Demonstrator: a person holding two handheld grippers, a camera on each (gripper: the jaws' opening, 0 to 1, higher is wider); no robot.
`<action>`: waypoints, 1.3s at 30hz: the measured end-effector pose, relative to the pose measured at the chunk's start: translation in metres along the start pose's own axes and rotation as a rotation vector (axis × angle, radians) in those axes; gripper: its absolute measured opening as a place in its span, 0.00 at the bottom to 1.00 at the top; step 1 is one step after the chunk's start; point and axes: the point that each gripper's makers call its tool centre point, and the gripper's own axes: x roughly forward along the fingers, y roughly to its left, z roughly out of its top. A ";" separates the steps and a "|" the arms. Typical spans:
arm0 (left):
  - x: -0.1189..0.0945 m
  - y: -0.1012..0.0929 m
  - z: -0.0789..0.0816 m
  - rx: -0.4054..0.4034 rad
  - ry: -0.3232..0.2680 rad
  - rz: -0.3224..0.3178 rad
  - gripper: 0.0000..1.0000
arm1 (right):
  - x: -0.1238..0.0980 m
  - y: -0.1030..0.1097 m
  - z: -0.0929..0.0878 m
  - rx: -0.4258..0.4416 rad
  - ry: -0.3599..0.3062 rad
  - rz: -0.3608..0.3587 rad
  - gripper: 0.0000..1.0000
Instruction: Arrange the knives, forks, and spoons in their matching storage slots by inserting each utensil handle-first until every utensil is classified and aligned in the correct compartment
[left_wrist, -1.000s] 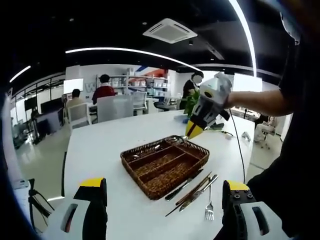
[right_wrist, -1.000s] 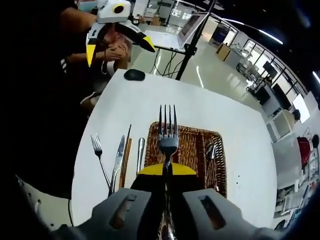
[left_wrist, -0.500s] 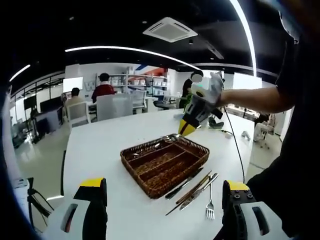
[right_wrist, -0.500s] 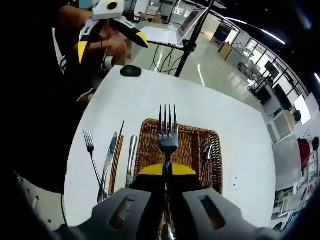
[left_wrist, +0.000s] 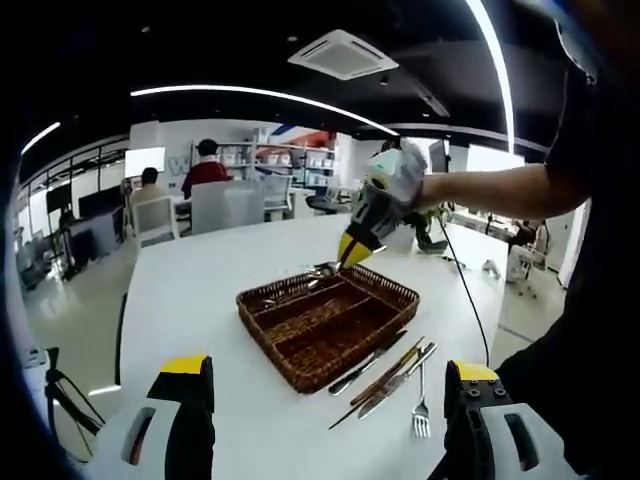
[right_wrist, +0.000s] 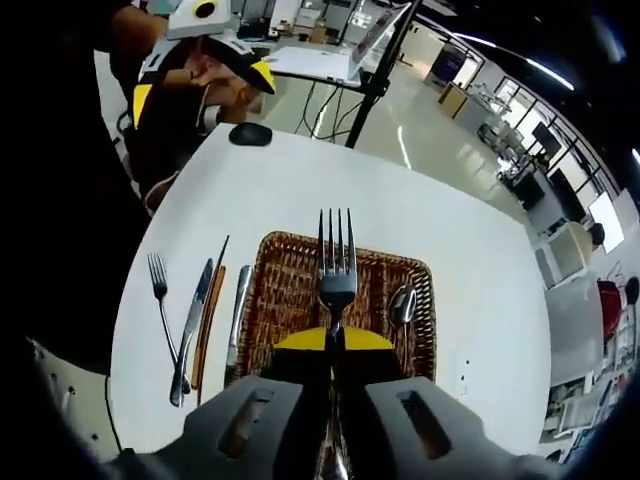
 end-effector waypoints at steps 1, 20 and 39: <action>0.000 0.001 0.001 0.002 -0.001 -0.002 1.00 | 0.002 -0.002 0.000 0.000 0.000 -0.001 0.00; 0.006 0.003 0.016 0.079 0.011 0.005 1.00 | 0.012 -0.045 0.000 -0.028 0.019 -0.028 0.00; 0.004 0.007 0.015 0.063 0.020 0.004 1.00 | 0.025 -0.054 -0.007 -0.035 0.049 -0.020 0.00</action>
